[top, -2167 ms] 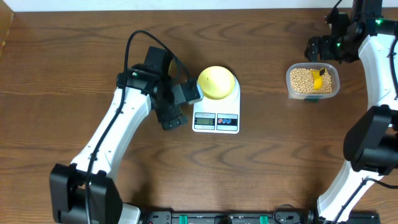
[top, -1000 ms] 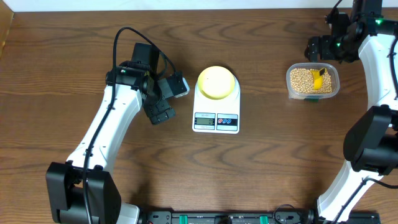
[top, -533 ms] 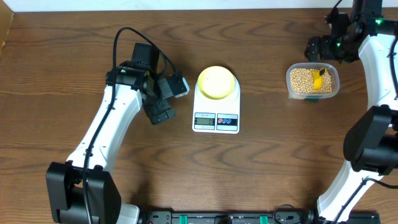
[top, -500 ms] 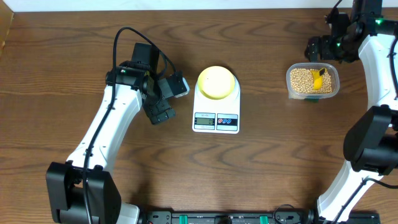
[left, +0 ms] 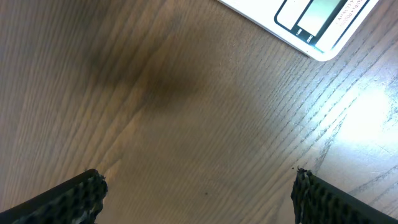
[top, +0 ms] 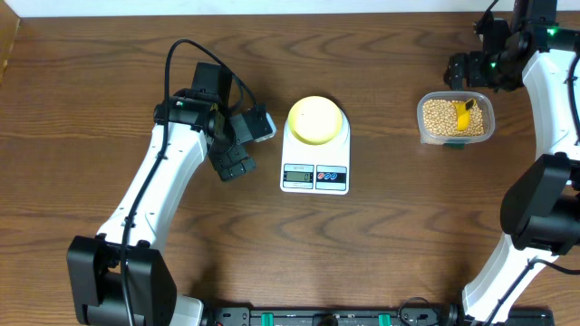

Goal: Scoop item into bowl and weigh 50g on scale

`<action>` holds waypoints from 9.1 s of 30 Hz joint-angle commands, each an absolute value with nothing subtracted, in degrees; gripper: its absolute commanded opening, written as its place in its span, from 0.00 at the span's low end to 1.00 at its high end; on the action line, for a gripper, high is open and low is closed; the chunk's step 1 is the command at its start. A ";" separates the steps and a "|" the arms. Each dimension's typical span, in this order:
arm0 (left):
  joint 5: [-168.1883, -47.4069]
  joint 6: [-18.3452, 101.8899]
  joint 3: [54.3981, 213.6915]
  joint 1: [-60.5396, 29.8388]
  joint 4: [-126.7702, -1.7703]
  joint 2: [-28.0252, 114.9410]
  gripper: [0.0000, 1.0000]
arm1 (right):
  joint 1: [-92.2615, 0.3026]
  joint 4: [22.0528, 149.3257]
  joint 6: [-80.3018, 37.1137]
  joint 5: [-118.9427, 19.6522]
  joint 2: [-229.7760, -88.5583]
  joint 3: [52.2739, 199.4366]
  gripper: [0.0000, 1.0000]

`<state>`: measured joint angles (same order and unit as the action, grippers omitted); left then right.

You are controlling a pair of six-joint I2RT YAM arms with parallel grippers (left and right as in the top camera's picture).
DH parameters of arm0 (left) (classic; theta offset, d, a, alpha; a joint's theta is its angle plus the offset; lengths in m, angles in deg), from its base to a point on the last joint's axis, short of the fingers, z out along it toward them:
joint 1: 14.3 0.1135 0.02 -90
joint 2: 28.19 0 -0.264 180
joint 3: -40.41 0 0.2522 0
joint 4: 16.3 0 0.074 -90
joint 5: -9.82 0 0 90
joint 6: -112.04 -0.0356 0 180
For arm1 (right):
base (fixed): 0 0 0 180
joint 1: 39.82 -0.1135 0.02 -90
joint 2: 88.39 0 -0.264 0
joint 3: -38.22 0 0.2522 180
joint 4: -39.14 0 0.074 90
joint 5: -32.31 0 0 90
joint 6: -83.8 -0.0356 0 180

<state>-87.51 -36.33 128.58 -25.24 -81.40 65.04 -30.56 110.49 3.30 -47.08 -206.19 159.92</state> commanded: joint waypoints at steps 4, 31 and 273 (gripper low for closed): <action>-87.41 -36.64 128.36 -25.09 -81.55 65.37 0.98 | -30.47 110.53 3.13 -47.03 -206.26 160.44 0.99; -87.41 -36.64 128.36 -25.09 -81.55 65.37 0.98 | -30.49 110.53 3.13 -47.03 -206.26 160.44 0.99; -115.32 -60.46 118.35 -25.50 -67.06 82.07 0.98 | -30.36 104.56 1.40 -50.14 -202.30 144.64 0.19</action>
